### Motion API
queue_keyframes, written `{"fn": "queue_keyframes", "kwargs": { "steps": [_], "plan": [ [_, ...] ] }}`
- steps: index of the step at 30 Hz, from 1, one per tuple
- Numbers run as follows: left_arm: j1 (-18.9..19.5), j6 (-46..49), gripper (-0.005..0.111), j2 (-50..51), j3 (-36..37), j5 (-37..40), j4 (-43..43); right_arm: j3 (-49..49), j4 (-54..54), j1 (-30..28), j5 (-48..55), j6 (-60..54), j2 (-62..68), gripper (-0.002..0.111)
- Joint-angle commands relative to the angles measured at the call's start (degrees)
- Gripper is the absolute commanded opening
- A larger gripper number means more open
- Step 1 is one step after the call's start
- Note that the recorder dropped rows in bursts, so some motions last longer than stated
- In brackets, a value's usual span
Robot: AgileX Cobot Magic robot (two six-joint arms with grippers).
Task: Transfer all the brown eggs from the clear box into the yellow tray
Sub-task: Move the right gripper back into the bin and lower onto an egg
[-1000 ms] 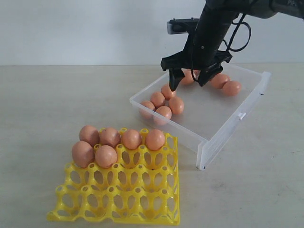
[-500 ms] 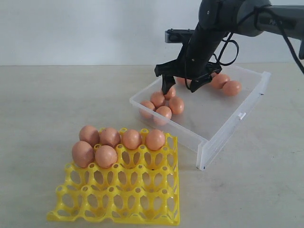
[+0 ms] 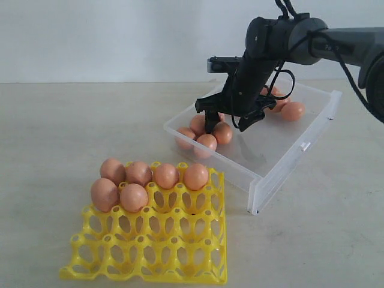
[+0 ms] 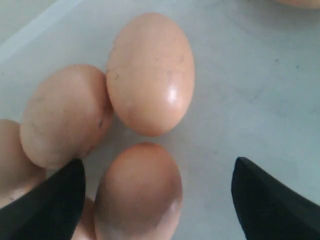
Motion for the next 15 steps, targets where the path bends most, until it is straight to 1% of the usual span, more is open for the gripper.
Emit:
{"fn": "queue_keyframes", "kwargs": {
  "steps": [1, 6, 10, 15],
  "plan": [
    [0.32, 0.03, 0.004, -0.20, 0.15, -0.26, -0.05, -0.38, -0.05, -0.44, -0.39, 0.32, 0.93, 0.057],
    [0.32, 0.03, 0.004, -0.20, 0.15, -0.26, -0.05, -0.38, -0.05, -0.44, -0.29, 0.32, 1.03, 0.028],
    [0.32, 0.03, 0.004, -0.20, 0.15, -0.26, -0.05, -0.38, -0.05, -0.44, -0.12, 0.32, 1.03, 0.000],
    [0.32, 0.03, 0.004, -0.20, 0.15, -0.26, -0.05, -0.38, -0.05, -0.44, 1.20, 0.32, 0.57, 0.000]
  ]
}}
